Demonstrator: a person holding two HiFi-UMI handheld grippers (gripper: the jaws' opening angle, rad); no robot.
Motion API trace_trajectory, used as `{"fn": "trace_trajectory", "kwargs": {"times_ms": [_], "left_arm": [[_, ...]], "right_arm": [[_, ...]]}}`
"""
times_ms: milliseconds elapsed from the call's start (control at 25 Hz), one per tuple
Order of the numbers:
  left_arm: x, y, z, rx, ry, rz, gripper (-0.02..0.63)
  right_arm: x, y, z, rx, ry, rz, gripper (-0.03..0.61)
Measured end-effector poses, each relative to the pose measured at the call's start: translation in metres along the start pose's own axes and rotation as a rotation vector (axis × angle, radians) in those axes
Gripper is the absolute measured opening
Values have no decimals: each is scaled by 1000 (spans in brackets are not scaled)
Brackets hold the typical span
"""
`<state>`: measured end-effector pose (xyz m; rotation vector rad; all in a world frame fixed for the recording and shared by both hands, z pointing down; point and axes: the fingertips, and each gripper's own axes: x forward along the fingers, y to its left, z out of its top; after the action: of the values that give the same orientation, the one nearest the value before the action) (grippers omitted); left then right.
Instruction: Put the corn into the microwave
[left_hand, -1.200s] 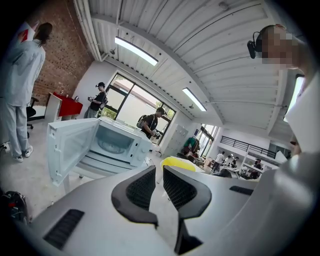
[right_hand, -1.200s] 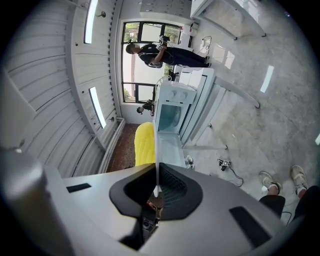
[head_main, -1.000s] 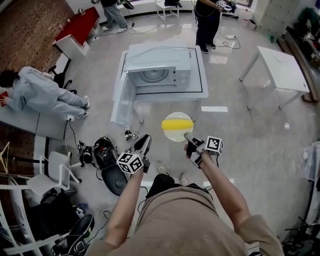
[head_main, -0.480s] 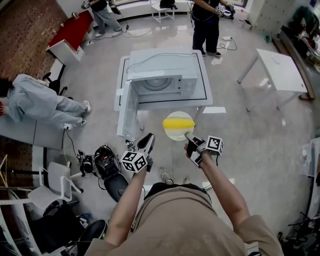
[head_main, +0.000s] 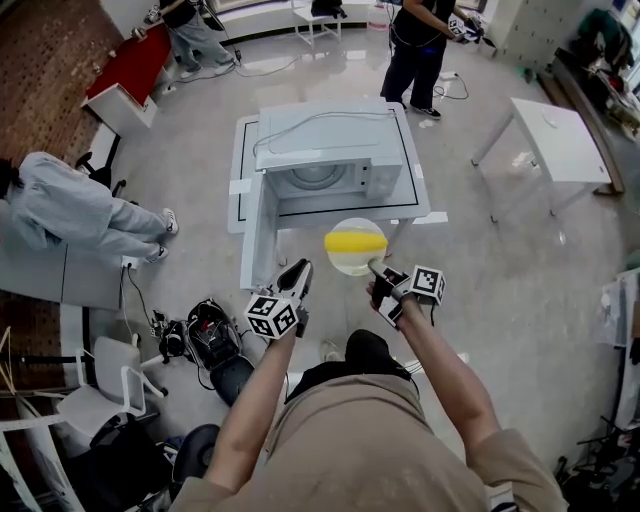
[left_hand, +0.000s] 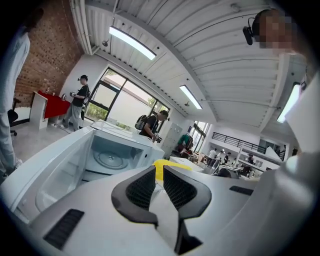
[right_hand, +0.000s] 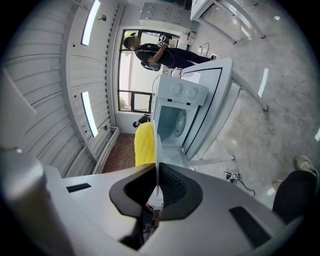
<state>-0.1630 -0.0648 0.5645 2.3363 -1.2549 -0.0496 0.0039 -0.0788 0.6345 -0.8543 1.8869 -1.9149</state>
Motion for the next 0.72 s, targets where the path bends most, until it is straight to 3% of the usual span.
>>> {"fn": "trace_trajectory", "kwargs": {"times_ms": [720], "left_arm": [[72, 52, 22, -50, 4, 79, 37]], "right_arm": [[86, -10, 68, -7, 102, -31, 17]]}}
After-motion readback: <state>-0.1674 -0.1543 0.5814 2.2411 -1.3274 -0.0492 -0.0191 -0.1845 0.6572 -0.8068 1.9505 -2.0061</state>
